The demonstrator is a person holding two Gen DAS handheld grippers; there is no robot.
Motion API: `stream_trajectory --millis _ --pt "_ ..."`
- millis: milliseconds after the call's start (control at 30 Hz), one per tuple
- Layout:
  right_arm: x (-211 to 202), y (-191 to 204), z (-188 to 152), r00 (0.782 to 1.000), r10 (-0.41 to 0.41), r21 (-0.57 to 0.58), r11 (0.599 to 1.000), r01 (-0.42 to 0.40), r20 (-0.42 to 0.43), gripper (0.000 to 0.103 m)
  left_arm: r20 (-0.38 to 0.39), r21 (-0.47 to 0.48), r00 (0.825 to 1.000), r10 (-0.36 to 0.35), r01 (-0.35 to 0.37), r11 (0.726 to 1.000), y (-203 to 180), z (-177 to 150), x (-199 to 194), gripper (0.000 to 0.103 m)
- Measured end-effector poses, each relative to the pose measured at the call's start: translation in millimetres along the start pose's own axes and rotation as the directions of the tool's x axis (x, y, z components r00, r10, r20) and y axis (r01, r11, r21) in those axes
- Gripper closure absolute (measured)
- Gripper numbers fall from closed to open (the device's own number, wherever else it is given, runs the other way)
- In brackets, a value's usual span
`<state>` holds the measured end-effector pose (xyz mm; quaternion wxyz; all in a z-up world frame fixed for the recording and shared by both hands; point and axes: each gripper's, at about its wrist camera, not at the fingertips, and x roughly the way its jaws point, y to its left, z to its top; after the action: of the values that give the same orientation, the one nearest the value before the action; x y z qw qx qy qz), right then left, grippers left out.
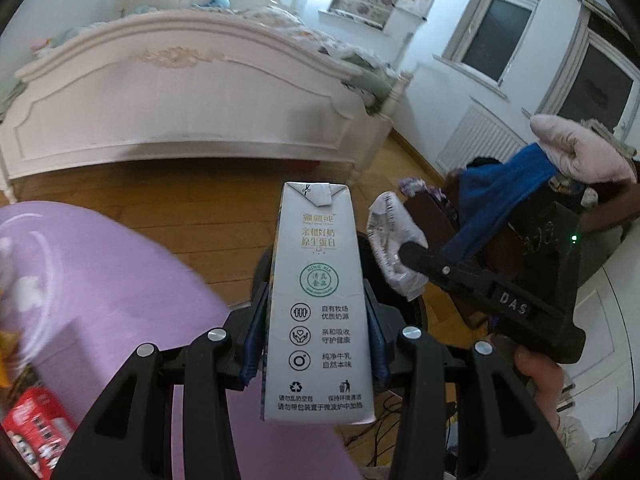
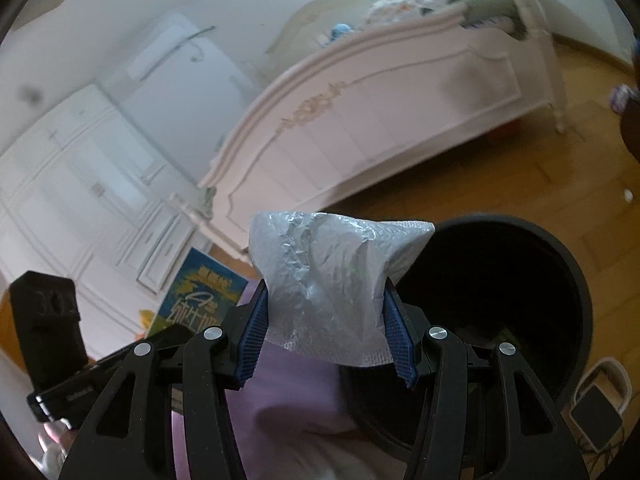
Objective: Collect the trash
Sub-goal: 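Carry the carton and plastic bag with both grippers over the bin, then open both grippers to drop the carton and bag into the bin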
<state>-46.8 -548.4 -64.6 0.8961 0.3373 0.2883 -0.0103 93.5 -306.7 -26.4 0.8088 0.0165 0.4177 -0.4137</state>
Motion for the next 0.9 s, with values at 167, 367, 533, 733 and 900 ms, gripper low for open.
stream_trajectory --millis 167,367,533,733,900 --pt "5.9 -32.6 -10.6 0.999 -0.027 0.063 0.998 0.029 -0.022 0.049 -0.054 0.031 0.999 -0.007 0.009 0.999 -14.6 -2.1 30.2 0.060" --pt "6.9 -64.6 -20.1 0.998 -0.050 0.115 0.992 0.055 -0.047 0.048 -0.096 0.056 0.995 -0.004 0.010 0.998 -26.4 -1.8 56.0 0.060" --pt "10.5 -80.8 -22.1 0.996 -0.064 0.143 0.987 0.073 -0.067 0.044 -0.122 0.076 0.993 0.004 0.006 0.997 -34.5 0.8 72.4 0.059" --pt "6.2 -86.4 -24.9 0.995 -0.077 0.159 0.984 0.086 -0.067 0.031 -0.091 0.088 0.995 0.040 -0.032 0.996 -39.3 0.9 71.8 0.014" --pt "1.6 -81.5 -22.8 0.995 -0.080 0.152 0.984 0.087 -0.056 0.024 -0.032 0.088 0.996 0.078 -0.075 0.993 -39.7 4.0 56.0 0.006"
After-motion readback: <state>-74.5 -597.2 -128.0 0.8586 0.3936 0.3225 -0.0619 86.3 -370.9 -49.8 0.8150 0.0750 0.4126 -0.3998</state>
